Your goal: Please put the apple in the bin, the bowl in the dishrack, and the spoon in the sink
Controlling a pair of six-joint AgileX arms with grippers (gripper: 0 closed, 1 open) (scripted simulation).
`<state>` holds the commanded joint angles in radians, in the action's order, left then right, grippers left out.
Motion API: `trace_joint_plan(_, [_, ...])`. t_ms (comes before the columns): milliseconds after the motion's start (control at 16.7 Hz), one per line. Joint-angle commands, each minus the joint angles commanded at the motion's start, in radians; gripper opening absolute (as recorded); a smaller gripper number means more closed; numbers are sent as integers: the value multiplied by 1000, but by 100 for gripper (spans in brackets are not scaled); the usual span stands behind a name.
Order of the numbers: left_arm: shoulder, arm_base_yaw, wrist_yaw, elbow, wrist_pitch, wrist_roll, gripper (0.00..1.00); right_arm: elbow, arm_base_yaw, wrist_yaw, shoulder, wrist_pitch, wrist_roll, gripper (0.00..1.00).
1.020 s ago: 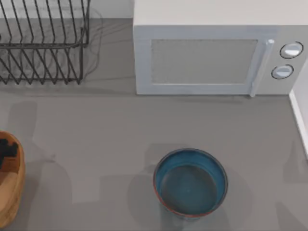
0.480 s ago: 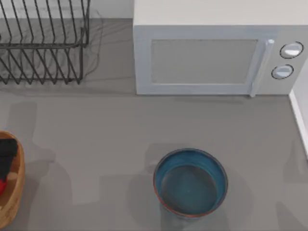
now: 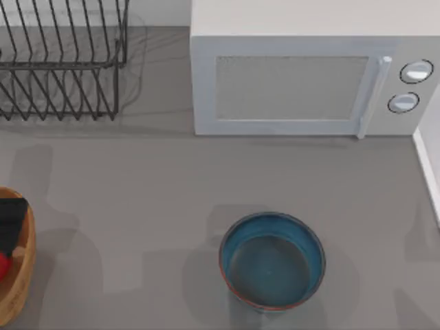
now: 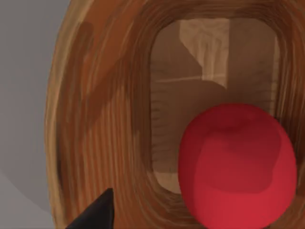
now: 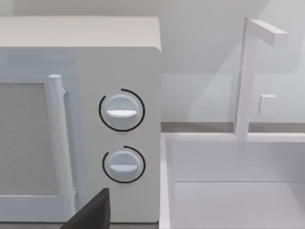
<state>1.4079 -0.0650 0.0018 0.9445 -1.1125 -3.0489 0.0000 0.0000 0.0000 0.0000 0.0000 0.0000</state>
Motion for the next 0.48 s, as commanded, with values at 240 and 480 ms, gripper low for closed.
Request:
trace_joint_plan(240, [-80,6,6,-36,65,122,100,0,0,0,0,0,0,100])
trace_joint_plan(480, [-232,11,10,-124,187,404,100,0,0,0,0,0,0,100])
